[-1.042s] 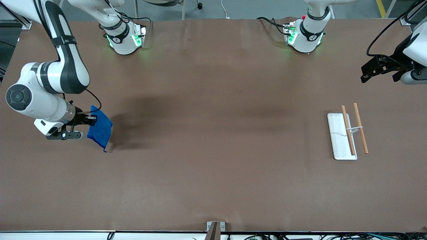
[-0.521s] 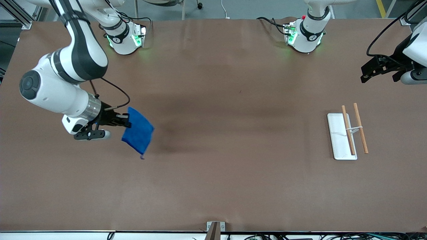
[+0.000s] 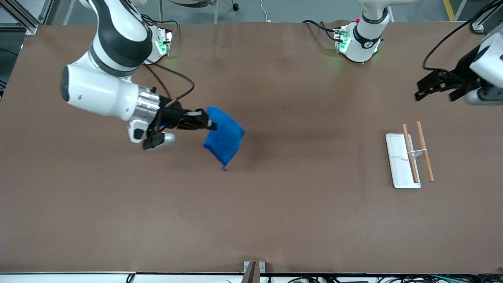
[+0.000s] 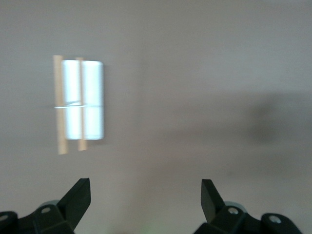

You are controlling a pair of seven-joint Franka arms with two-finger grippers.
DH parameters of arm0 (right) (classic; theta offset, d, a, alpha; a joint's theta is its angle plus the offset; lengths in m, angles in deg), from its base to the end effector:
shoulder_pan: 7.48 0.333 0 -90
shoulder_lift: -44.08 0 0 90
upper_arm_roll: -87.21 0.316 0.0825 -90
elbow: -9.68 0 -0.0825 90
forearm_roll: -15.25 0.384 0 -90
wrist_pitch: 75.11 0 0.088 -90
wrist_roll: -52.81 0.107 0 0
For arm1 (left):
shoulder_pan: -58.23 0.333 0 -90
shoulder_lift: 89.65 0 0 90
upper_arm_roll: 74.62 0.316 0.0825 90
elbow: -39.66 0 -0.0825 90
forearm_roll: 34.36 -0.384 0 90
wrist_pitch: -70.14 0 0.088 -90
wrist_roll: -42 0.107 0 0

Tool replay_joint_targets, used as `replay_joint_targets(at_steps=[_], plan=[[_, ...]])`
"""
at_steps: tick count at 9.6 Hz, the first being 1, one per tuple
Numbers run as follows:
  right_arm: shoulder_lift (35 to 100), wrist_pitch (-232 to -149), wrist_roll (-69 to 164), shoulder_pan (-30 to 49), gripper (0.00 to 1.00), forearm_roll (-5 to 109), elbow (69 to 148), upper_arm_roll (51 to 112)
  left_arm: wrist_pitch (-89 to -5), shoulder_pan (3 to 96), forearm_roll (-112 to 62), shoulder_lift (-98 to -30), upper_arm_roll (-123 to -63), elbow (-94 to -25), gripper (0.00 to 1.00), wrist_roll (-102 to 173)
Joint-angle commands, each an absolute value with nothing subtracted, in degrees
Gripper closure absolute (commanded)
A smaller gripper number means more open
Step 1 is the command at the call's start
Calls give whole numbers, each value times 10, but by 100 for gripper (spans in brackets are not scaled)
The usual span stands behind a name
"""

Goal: Right arm passes towel to left arm to hang
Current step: 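Lift the towel with the right gripper while the left gripper approaches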

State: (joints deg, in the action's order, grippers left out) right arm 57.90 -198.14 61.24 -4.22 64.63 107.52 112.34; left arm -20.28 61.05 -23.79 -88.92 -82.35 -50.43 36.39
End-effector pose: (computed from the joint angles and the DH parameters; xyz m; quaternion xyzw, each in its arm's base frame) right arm 0.5702 0.3170 0.4979 -0.9027 0.0417 0.0441 0.4259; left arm 0.5552 -0.0668 0.6192 0.9956 0.0071 -0.0119 0.0923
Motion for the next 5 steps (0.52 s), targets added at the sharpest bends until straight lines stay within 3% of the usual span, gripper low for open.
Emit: replay_joint_targets(at_steps=[1, 5], plan=[[596, -1989, 613, -50, 100, 746, 1062, 1151, -261, 604, -129, -804, -826, -506, 0, 404], [615, -2040, 611, -11, 100, 875, 1060, 1153, -312, 603, 169, -663, -834, -519, 0, 598]])
